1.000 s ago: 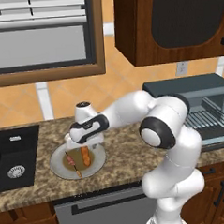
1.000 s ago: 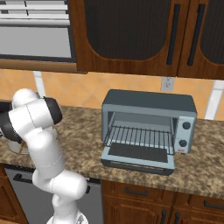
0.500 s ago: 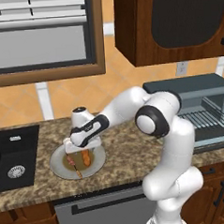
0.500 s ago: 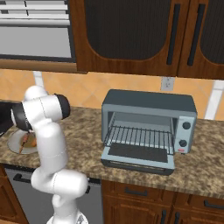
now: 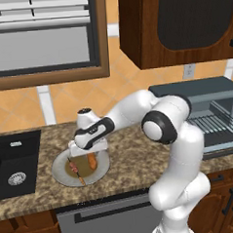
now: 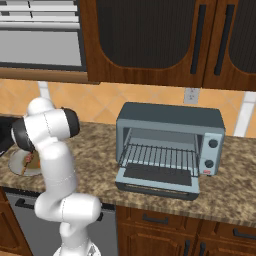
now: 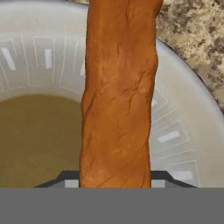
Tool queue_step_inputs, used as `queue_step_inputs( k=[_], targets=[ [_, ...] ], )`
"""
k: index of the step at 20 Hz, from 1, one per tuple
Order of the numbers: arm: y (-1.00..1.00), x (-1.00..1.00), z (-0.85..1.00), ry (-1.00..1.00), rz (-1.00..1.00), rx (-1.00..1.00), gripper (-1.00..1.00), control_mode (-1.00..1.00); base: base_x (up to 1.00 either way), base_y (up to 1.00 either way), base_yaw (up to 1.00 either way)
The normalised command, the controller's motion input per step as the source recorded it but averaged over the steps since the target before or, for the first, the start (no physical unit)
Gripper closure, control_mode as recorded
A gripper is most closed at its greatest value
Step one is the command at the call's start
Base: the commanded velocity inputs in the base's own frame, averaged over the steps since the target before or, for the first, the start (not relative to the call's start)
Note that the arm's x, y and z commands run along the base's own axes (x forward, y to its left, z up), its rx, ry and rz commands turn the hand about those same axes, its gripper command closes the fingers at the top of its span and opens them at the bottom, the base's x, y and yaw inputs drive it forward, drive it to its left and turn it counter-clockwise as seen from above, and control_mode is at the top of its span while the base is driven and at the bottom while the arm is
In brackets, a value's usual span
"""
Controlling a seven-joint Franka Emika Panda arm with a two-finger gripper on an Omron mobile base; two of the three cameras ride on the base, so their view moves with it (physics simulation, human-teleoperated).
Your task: Pick up the kebab skewer and baguette bread, and place them inside the toaster oven. Close the toaster oven door and start by setting the timer.
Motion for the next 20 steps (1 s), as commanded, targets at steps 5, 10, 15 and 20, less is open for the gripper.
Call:
queue_step_inputs(
  k=[5,10,15,20],
  targets=[
    [-0.73,-0.33,0.72,-0.07,-0.06,0.03,1.00,-1.00,0.00,0.00,0.00],
    [-0.86,-0.69,0.76,-0.20,-0.10,0.05,1.00,-1.00,0.00,0.00,0.00],
    [-0.79,-0.90,0.63,-0.13,-0.22,0.11,1.00,-1.00,0.00,0.00,0.00],
    [-0.71,-0.79,0.61,-0.09,-0.29,0.20,1.00,-1.00,0.00,0.00,0.00]
  ],
)
